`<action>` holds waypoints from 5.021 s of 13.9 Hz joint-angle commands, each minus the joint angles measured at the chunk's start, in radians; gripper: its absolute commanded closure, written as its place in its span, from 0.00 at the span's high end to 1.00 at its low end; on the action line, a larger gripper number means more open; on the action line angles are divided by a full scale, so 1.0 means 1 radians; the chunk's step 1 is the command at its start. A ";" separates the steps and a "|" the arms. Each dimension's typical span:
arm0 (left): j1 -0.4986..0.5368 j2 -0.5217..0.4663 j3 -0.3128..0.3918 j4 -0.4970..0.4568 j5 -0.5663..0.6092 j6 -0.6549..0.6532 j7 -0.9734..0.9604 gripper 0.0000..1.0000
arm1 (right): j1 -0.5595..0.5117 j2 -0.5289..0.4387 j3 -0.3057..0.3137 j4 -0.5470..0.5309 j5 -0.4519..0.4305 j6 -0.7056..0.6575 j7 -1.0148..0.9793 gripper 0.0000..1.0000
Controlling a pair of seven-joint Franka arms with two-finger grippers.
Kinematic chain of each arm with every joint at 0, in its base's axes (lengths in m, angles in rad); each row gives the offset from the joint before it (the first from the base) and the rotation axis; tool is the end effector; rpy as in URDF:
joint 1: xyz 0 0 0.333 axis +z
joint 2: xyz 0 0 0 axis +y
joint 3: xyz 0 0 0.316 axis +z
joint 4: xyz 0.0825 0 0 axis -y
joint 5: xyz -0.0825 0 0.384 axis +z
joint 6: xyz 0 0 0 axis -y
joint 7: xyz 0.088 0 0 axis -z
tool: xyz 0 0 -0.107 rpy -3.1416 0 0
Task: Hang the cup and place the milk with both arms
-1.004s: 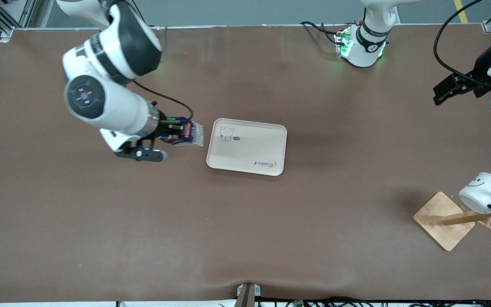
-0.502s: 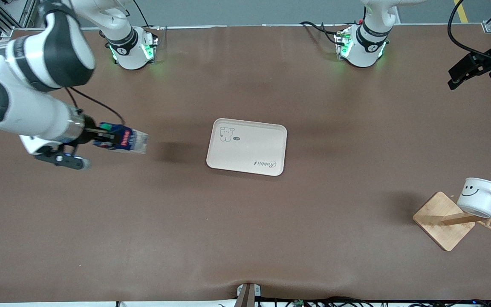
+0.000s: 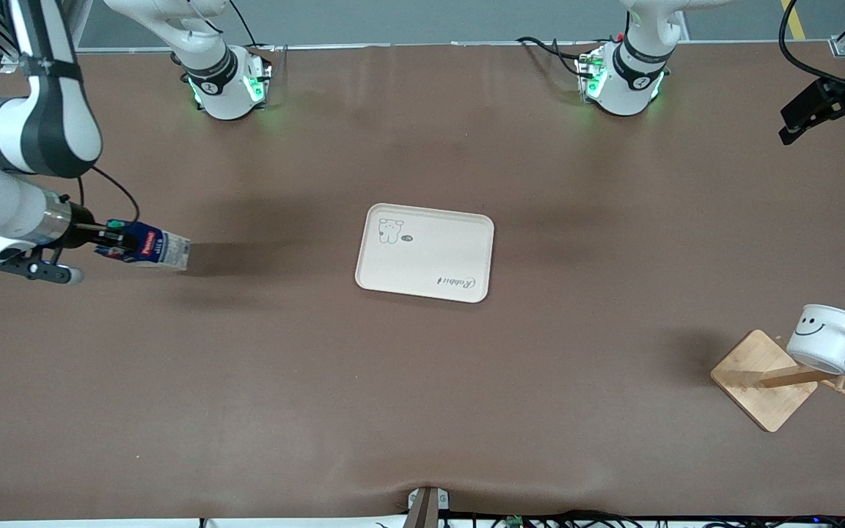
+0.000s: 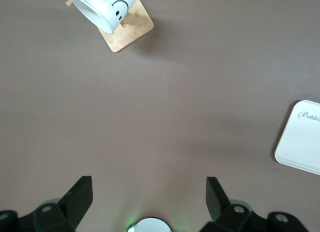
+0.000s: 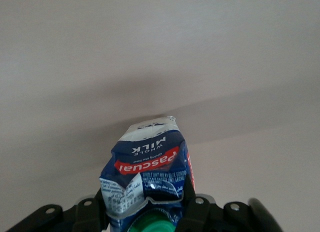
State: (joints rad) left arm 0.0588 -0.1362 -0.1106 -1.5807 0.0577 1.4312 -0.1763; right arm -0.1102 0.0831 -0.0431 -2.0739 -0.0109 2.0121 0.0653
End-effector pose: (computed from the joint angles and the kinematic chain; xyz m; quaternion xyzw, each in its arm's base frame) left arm 0.4957 -0.0236 0.6792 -0.9971 -0.0665 0.0029 0.0366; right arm 0.5391 -0.0837 0.3788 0.9917 -0.1062 -0.0726 0.0034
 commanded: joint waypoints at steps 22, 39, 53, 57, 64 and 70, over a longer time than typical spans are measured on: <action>-0.010 0.030 -0.014 -0.018 -0.030 0.057 0.014 1.00 | -0.035 0.021 0.025 0.081 -0.011 -0.181 0.073 1.00; -0.010 0.038 -0.026 -0.019 -0.030 0.072 0.014 1.00 | 0.120 -0.054 0.025 0.758 0.017 -0.745 0.051 1.00; -0.010 0.037 -0.029 0.004 -0.030 0.064 0.020 1.00 | 0.070 -0.183 0.019 0.561 0.029 -0.619 -0.005 1.00; -0.013 0.041 -0.035 0.025 -0.032 0.061 0.017 1.00 | 0.073 -0.166 0.019 0.561 0.029 -0.587 -0.004 1.00; -0.014 0.041 -0.037 0.036 -0.029 0.031 0.015 1.00 | 0.055 -0.163 0.017 0.560 0.031 -0.592 0.001 1.00; -0.014 0.041 -0.050 0.034 -0.029 0.031 0.014 1.00 | 0.053 -0.163 0.017 0.558 0.031 -0.598 0.001 1.00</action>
State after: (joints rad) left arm 0.0432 -0.0902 -0.1600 -1.5573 0.0449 1.4802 -0.1751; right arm -0.0399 -0.0730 -0.0331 -1.5099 -0.0001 1.4155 0.0718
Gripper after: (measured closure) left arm 0.000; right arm 0.000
